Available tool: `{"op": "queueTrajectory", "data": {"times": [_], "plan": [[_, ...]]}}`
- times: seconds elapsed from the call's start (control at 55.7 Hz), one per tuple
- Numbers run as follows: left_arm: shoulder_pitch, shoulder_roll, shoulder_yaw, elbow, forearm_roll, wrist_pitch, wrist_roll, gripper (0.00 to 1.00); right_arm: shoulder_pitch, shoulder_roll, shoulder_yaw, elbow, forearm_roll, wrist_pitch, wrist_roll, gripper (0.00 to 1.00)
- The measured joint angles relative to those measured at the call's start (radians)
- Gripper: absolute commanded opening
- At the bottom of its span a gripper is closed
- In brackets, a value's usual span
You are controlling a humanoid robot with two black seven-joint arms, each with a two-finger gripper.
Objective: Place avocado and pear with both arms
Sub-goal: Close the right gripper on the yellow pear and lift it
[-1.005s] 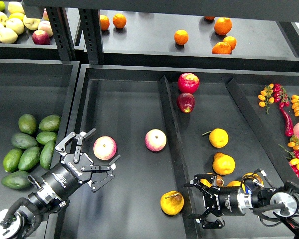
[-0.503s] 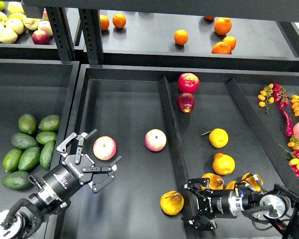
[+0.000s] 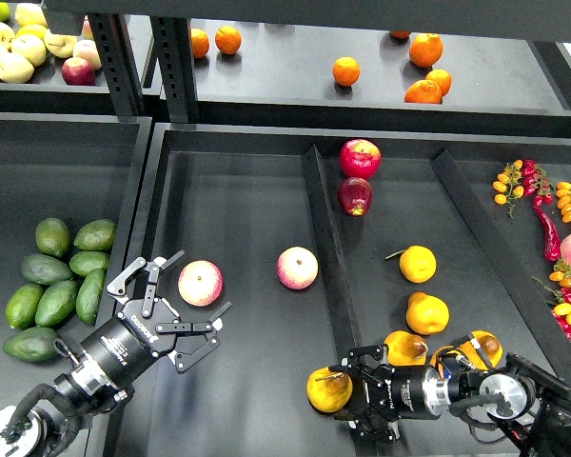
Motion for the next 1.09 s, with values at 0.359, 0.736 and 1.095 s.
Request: {"op": "queueTrajectory", "data": {"times": [0.359, 0.736, 1.095], "plan": [[0.004, 0.0, 0.0, 0.0, 0.0, 0.0, 0.0, 0.99, -0.006, 0.017, 0.031, -0.03, 0.0, 0.0, 0.0, 0.41], [0.009, 0.0, 0.002, 0.0, 0.0, -0.007, 0.0, 0.99, -0.018, 0.027, 0.059, -0.037, 0.001, 0.0, 0.001, 0.21], [0.009, 0.0, 0.002, 0.0, 0.0, -0.008, 0.0, 0.99, -0.018, 0.023, 0.092, 0.01, 0.033, -0.001, 0.0, 0.18]]}}
